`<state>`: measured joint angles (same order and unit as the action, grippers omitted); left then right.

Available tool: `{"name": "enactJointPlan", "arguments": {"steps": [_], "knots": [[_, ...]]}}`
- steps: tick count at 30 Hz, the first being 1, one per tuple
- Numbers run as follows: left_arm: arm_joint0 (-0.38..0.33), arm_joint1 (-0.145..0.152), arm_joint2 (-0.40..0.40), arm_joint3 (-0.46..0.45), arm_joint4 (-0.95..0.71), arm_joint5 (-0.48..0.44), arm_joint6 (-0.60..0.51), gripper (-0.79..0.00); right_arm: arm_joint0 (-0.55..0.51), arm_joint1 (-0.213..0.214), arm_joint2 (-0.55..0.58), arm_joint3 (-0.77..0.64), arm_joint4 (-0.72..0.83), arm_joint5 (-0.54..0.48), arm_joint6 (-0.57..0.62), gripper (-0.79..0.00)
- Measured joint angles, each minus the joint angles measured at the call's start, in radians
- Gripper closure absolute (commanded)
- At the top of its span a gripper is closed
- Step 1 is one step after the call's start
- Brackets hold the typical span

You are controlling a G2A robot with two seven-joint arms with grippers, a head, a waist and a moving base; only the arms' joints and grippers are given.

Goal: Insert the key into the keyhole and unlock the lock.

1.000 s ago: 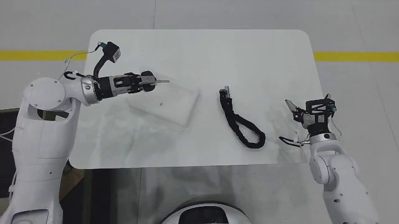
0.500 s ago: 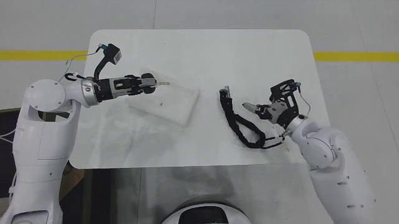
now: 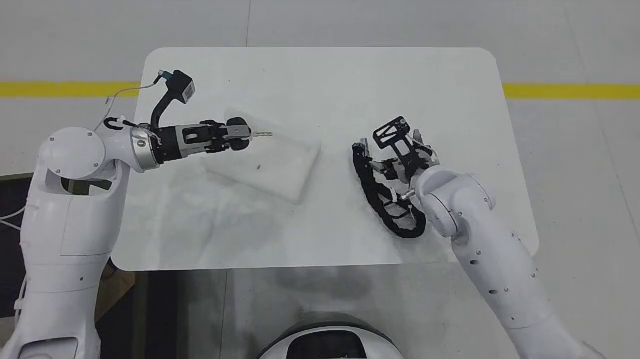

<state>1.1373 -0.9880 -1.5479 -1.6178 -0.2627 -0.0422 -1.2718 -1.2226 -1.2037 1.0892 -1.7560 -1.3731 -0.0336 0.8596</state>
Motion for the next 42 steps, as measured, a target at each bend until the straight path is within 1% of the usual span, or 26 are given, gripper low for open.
{"name": "enactJointPlan", "arguments": {"steps": [3, 12, 15, 19, 22, 31, 34, 36, 37, 38, 39, 41, 42], "knots": [[0.000, 0.000, 0.000, 0.000, 0.000, 0.000, 0.000, 0.000, 0.008, -0.012, -0.029, 0.002, -0.018, 0.004, 0.039, -0.785], [0.000, 0.000, 0.000, 0.000, 0.000, 0.000, 0.000, 0.000, -0.016, -0.040, -0.043, -0.057, 0.067, 0.000, 0.142, -0.785], [0.000, 0.000, 0.000, 0.000, 0.000, 0.000, 0.000, 0.000, -0.013, -0.051, -0.035, -0.048, 0.120, 0.017, 0.178, -0.785], [0.000, 0.000, 0.000, 0.000, 0.000, 0.000, 0.000, 0.000, 0.009, -0.066, 0.010, -0.021, 0.282, 0.063, 0.223, -0.785], [0.000, 0.000, 0.000, 0.000, 0.000, 0.000, 0.000, 0.000, 0.023, -0.071, 0.036, -0.010, 0.358, 0.089, 0.234, -0.785], [0.000, 0.000, 0.000, 0.000, 0.000, 0.000, 0.000, 0.000, 0.023, -0.071, 0.035, -0.011, 0.353, 0.087, 0.233, -0.785], [0.000, 0.000, 0.000, 0.000, 0.000, 0.000, 0.000, 0.000, -0.015, -0.070, 0.049, -0.029, 0.366, 0.096, 0.213, -0.785], [0.000, 0.000, 0.000, 0.000, 0.000, 0.000, 0.000, 0.000, -0.015, -0.073, 0.053, -0.041, 0.396, 0.086, 0.241, -0.785], [0.000, 0.000, 0.000, 0.000, 0.000, 0.000, 0.000, 0.000, 0.002, -0.077, 0.052, -0.039, 0.424, 0.089, 0.277, -0.785], [0.000, 0.000, 0.000, 0.000, 0.000, 0.000, 0.000, 0.000, 0.021, -0.080, 0.048, -0.033, 0.445, 0.096, 0.309, -0.631], [0.000, 0.000, 0.000, 0.000, 0.000, 0.000, 0.000, 0.000, 0.042, -0.083, 0.043, -0.026, 0.461, 0.104, 0.341, -0.496], [0.000, 0.000, 0.000, 0.000, 0.000, 0.000, 0.000, 0.000, 0.094, -0.090, 0.021, -0.010, 0.461, 0.119, 0.407, -0.471], [0.000, 0.000, 0.000, 0.000, 0.000, 0.000, 0.000, 0.000, 0.116, -0.093, 0.007, -0.004, 0.445, 0.123, 0.433, -0.388]]}}
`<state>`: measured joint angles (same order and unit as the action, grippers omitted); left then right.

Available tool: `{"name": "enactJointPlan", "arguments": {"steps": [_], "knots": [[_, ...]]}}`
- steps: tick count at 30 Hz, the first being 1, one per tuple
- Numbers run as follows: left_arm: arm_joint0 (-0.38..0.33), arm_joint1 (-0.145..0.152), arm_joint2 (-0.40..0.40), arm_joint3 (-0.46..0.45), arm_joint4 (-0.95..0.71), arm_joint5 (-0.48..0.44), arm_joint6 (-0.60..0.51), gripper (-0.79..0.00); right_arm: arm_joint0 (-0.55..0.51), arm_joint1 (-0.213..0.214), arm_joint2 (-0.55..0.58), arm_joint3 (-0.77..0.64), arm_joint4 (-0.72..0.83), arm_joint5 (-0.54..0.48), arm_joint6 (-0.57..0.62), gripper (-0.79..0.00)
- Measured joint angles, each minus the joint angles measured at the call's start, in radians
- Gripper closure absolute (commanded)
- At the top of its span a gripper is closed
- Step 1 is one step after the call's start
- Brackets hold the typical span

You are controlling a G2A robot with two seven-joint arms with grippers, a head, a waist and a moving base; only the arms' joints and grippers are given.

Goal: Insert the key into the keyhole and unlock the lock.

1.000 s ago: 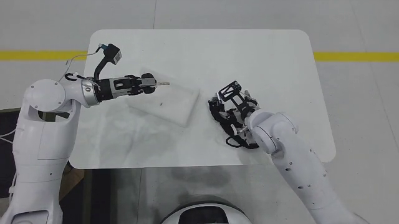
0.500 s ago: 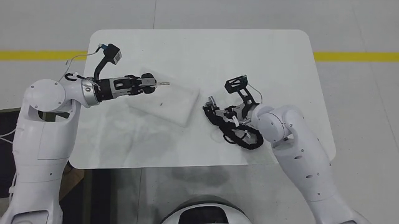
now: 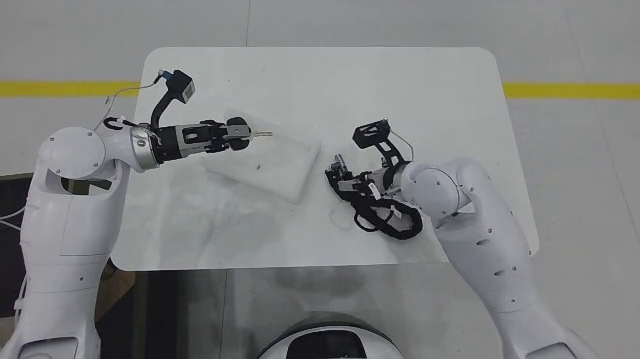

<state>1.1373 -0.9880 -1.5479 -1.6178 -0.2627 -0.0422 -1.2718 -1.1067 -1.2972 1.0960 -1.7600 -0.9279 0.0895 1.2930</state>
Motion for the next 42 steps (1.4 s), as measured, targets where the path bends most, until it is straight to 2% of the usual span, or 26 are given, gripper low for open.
{"name": "enactJointPlan", "arguments": {"steps": [1, 8, 21, 30, 32, 34, 39, 42], "knots": [[0.000, 0.000, 0.000, 0.000, 0.000, 0.000, 0.000, 0.000, 0.027, -0.004, -0.021, 0.011, -0.025, 0.005, 0.037, -0.345], [0.000, 0.000, 0.000, 0.000, 0.000, 0.000, 0.000, 0.000, 0.127, -0.033, -0.123, 0.073, -0.168, -0.009, 0.148, -0.332], [0.000, 0.000, 0.000, 0.000, 0.000, 0.000, 0.000, 0.000, 0.156, -0.088, -0.127, 0.196, -0.111, -0.017, 0.140, -0.342], [0.000, 0.000, 0.000, 0.000, 0.000, 0.000, 0.000, 0.000, 0.160, -0.122, -0.136, 0.249, -0.149, -0.015, 0.118, -0.289], [0.000, 0.000, 0.000, 0.000, 0.000, 0.000, 0.000, 0.000, 0.161, -0.130, -0.135, 0.265, -0.151, -0.018, 0.121, -0.231], [0.000, 0.000, 0.000, 0.000, 0.000, 0.000, 0.000, 0.000, 0.164, -0.137, -0.134, 0.282, -0.150, -0.020, 0.130, 0.000], [0.000, 0.000, 0.000, 0.000, 0.000, 0.000, 0.000, 0.000, 0.166, -0.151, -0.105, 0.302, -0.134, -0.023, 0.132, 0.000], [0.000, 0.000, 0.000, 0.000, 0.000, 0.000, 0.000, 0.000, 0.154, -0.149, -0.039, 0.278, -0.091, -0.037, 0.133, 0.000]]}}
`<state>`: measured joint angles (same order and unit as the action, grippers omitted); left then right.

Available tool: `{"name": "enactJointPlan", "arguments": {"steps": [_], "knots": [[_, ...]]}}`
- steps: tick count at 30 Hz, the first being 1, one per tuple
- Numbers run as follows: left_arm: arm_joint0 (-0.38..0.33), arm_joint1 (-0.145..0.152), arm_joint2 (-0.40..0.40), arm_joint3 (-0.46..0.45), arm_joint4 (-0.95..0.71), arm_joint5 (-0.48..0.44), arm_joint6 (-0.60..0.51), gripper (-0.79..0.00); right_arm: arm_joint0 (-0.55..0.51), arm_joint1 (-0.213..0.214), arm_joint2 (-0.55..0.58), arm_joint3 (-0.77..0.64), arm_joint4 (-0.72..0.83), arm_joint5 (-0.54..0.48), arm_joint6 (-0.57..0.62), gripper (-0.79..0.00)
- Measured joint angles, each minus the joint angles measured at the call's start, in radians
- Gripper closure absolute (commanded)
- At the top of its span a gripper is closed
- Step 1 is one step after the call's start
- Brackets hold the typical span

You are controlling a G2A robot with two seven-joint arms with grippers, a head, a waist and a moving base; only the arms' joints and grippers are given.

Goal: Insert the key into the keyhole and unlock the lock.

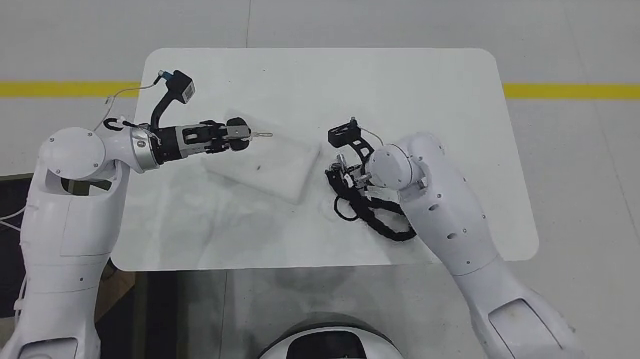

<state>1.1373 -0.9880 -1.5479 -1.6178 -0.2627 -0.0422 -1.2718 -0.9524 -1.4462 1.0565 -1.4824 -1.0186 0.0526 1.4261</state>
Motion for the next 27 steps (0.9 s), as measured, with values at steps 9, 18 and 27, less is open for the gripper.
{"name": "enactJointPlan", "arguments": {"steps": [9, 18, 27], "knots": [[0.000, 0.000, 0.000, 0.000, 0.000, 0.000, 0.000, 0.000, -0.131, 0.043, 0.312, -0.219, 0.199, -0.080, 0.053, 0.000], [0.000, 0.000, 0.000, 0.000, 0.000, 0.000, 0.000, 0.000, -0.177, 0.057, 0.371, -0.256, 0.198, -0.092, 0.070, 0.000], [0.000, 0.000, 0.000, 0.000, 0.000, 0.000, 0.000, 0.000, -0.319, 0.057, 0.504, -0.216, 0.705, -0.249, -0.335, 0.000]]}}
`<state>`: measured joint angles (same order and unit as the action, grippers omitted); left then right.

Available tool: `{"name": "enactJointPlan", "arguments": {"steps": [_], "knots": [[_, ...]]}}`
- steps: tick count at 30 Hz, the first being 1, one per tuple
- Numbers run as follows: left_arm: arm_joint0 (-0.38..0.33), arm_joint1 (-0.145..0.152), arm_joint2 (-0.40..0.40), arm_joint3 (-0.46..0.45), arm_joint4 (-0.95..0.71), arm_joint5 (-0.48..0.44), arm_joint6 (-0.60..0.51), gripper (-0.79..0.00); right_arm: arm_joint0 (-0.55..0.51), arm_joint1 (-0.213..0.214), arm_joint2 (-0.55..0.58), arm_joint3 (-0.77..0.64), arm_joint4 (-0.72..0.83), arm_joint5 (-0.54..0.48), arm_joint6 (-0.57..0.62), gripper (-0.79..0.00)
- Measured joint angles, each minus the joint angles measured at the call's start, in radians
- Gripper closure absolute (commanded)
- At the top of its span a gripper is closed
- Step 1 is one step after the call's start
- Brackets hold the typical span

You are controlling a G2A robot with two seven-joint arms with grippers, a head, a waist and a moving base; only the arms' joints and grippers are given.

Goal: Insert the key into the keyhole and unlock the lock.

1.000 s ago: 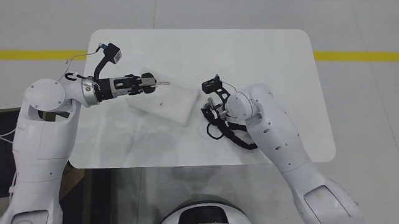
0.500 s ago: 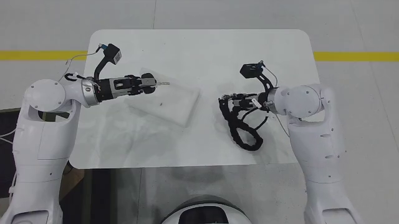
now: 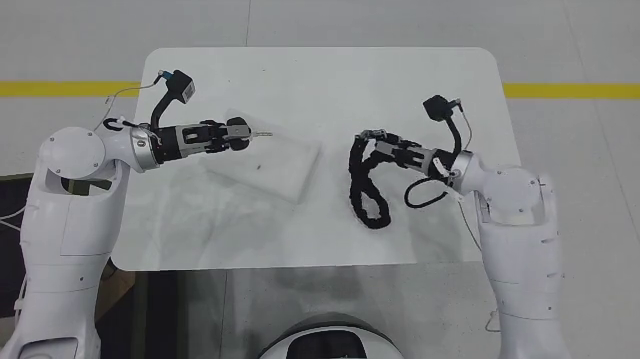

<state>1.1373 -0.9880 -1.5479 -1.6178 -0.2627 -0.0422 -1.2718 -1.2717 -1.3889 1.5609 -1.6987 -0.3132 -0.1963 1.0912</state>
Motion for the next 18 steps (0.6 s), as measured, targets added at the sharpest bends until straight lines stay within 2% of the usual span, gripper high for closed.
{"name": "enactJointPlan", "arguments": {"steps": [4, 10, 13, 16, 18], "knots": [[0.000, 0.000, 0.000, 0.000, 0.000, 0.000, 0.000, 0.000, 0.005, -0.002, 0.004, 0.115, 0.318, -0.113, -0.035, 0.000], [0.000, 0.000, 0.000, 0.000, 0.000, 0.000, 0.000, 0.000, 0.060, -0.002, -0.043, 0.274, 0.703, -0.255, 0.105, 0.000], [0.000, 0.000, 0.000, 0.000, 0.000, 0.000, 0.000, 0.000, 0.095, 0.001, -0.059, 0.348, 0.865, -0.280, 0.210, 0.000], [0.000, 0.000, 0.000, 0.000, 0.000, 0.000, 0.000, 0.000, 0.127, 0.005, -0.061, 0.400, 0.984, -0.262, 0.274, 0.000], [0.000, 0.000, 0.000, 0.000, 0.000, 0.000, 0.000, 0.000, 0.137, 0.011, -0.053, 0.412, 0.990, -0.258, 0.275, 0.000]]}}
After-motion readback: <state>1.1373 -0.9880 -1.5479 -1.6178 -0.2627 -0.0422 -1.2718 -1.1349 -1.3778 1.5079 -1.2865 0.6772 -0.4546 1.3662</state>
